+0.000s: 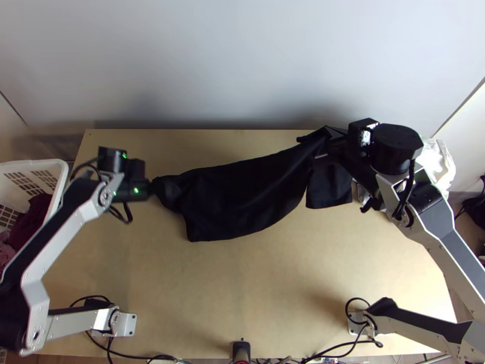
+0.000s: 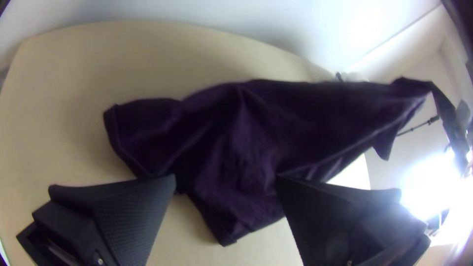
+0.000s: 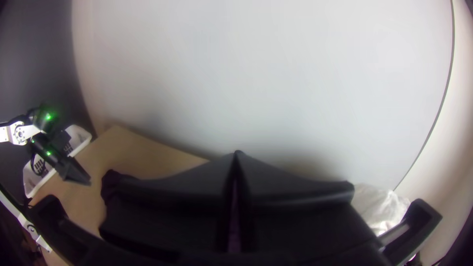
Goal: Fold the t-shirt
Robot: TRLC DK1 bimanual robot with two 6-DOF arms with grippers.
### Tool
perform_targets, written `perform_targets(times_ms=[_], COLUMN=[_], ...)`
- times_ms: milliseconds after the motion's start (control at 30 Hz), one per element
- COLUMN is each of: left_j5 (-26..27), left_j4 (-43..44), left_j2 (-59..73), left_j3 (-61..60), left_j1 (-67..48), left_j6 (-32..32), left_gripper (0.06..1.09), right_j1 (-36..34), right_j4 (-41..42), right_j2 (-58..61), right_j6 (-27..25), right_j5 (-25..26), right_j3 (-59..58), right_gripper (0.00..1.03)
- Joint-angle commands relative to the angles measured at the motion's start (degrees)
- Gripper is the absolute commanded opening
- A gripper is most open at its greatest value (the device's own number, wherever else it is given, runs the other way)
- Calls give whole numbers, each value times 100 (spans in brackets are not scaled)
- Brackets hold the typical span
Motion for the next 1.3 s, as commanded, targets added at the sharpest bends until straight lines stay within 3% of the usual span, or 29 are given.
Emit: perform_targets(times_ms=[0, 267, 467, 733, 1000, 1267], left_j5=[189, -242, -1050, -1279, -1287, -1296], left_j4=[-236, -34, 450, 1021, 1786, 2111], left_j2=[-984, -1423, -1309, -588, 18, 431], left_j3=[-908, -2042, -2420, -2429, -2288, -2130], left_j1=[-1135, -2164, -2498, -2331, -2357, -2340], left_j6=[6, -232, -249, -583, -1322, -1550], left_gripper=[104, 104, 104, 104, 104, 104], right_j1=[8, 8, 8, 8, 26, 43], right_j4=[35, 26, 17, -97, -176, -211], right_j2=[29, 56, 91, 100, 91, 73], right_j6=[31, 22, 49, 49, 13, 13], right_j5=[-6, -6, -6, -6, -6, -6], right_j3=[-80, -18, 122, 236, 298, 316], right_gripper=[3, 3, 3, 3, 3, 3])
